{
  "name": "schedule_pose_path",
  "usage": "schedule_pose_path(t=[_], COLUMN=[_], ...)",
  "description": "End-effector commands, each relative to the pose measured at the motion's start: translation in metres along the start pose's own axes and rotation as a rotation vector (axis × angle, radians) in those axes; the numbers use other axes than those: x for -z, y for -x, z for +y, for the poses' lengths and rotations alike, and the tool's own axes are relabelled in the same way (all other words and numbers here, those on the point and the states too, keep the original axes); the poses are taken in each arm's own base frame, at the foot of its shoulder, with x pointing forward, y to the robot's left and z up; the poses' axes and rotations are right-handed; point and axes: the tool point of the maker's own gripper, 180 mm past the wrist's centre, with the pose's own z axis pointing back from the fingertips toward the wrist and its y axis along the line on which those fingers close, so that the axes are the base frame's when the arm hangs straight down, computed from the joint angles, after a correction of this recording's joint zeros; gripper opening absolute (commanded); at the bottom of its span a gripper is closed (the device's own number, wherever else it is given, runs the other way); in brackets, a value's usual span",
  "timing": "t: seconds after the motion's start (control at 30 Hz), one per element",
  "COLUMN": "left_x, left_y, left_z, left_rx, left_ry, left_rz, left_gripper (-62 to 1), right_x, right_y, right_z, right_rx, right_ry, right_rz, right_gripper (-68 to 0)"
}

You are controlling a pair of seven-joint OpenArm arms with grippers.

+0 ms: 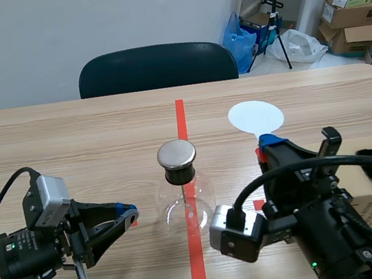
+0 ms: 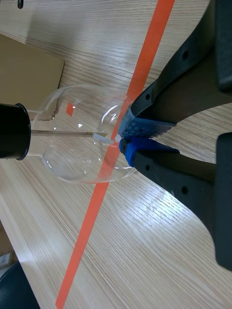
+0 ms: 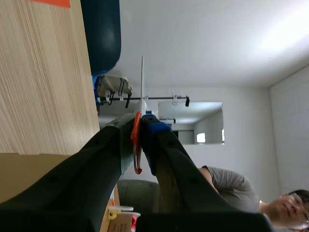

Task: Do the electroscope experiment

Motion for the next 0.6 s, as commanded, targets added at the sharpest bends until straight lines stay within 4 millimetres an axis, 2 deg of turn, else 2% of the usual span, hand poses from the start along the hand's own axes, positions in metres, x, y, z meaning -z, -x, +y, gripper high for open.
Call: schedule_pose_path(t=[0.0,0.3,0.57], left_x=[0.004,0.004,0.004], left_y=[-0.012,-0.011,-0.011], left_z=[0.001,0.001,0.001], left_rx=[0.007,0.007,0.006], left_ry=[0.002,0.002,0.002], left_rz=[-0.044,-0.043,-0.041], left_gripper=[-58.0,-58.0,-58.0], right_x=[0.001,-0.004,-0.004], right_y=[0.007,0.036,0.04], right_z=[-0.004,-0.003,-0.003], right_rx=[-0.009,-0.007,-0.007], right_ry=[0.013,0.011,0.011], right_rz=[0.029,0.191,0.216], right_gripper=[-66.2,-66.2,-66.2])
